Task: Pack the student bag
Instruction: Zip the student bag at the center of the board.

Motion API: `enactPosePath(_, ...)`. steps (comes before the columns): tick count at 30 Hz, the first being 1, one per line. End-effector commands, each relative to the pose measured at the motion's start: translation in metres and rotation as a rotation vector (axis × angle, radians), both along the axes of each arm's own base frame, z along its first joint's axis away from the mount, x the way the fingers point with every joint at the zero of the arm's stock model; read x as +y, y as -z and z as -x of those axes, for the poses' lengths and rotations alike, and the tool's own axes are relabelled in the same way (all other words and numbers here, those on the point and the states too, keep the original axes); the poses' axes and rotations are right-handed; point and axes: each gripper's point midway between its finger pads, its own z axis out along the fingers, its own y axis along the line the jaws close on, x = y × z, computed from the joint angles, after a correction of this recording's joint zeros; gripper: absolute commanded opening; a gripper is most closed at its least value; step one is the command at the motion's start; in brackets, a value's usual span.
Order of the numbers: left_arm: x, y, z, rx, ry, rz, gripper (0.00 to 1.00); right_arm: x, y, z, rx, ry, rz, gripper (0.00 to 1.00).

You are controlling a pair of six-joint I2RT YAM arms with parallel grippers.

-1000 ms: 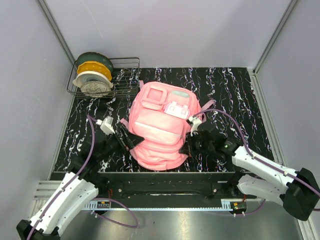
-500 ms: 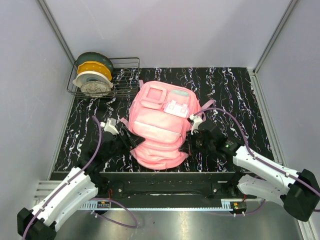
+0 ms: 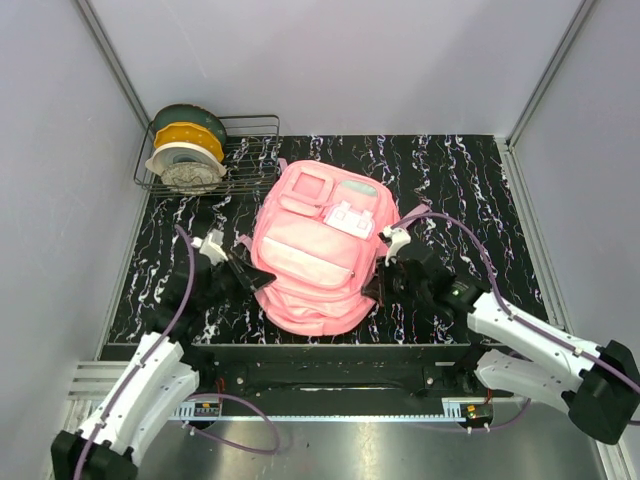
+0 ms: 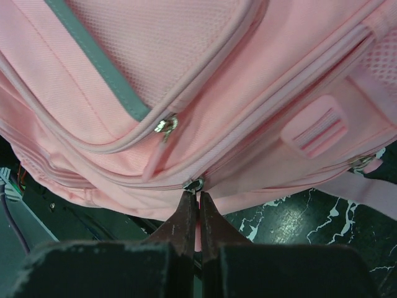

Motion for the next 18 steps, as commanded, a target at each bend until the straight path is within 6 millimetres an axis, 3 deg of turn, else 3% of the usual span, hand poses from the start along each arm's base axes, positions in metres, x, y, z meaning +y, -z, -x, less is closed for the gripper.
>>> enactPosePath(1,0.019,-0.055,-0.009,-0.187,0.062,0.017,0.0,-0.02,0.012,-0.02,-0.004,0.115,0.141,0.0)
enactPosePath(2,0.026,-0.058,-0.013,-0.193,0.047,0.019,0.0,-0.023,0.014,-0.022,-0.009,0.119,0.165,0.0)
enactPosePath(13,0.029,-0.083,-0.006,-0.214,0.22,0.002,0.0,-0.059,0.013,-0.056,-0.093,0.353,0.289,0.0)
enactPosePath(18,0.029,-0.079,0.0,-0.204,0.254,0.005,0.0,-0.07,0.019,-0.07,-0.075,0.442,0.317,0.0)
